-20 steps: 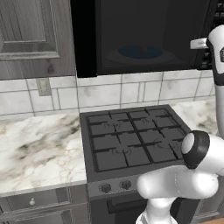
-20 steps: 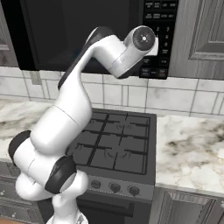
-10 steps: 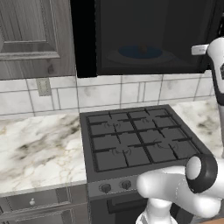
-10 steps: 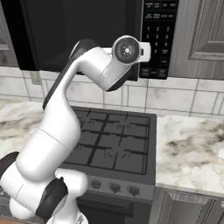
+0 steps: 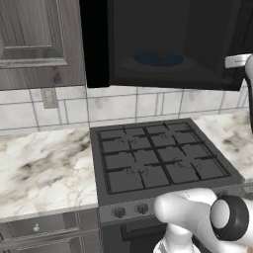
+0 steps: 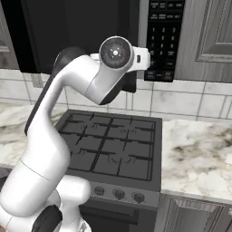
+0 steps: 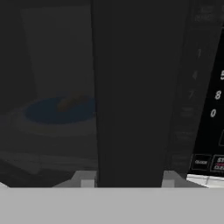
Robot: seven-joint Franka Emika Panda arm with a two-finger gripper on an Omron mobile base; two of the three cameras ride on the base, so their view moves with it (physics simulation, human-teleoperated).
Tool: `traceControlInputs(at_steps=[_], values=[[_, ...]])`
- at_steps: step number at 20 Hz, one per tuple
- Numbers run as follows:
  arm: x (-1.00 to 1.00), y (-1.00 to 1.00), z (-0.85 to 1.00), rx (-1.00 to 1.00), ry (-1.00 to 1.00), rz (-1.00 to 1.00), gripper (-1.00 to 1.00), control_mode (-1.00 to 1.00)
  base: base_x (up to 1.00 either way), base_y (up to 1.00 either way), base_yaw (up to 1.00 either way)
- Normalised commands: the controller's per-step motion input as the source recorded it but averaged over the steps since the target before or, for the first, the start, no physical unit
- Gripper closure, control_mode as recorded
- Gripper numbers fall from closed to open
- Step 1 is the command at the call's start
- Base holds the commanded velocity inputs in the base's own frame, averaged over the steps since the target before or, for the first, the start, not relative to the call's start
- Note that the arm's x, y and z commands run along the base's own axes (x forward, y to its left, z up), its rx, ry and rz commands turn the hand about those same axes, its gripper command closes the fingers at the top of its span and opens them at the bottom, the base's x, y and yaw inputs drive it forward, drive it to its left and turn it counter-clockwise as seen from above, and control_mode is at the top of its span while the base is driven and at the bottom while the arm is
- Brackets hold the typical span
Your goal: Retrieve the reheated potato from the microwave, then place the potato, cheese, and condiment on the cutting board.
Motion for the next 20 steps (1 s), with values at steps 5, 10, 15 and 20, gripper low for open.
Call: traceControlInputs(at_steps=[5,10,15,20], values=[[-0.77,0.19,0.12,0.00,0.05,-0.08,1.00,-1.00,0.00,0.00,0.00],[-0.76,0.31,0.05,0.00,0.00,-0.16,1.00,-1.00,0.00,0.00,0.00],[-0.73,0.29,0.10,0.00,0.00,-0.16,1.00,-1.00,0.00,0.00,0.00],[-0.65,0.25,0.16,0.00,0.01,-0.13,1.00,-1.00,0.00,0.00,0.00]])
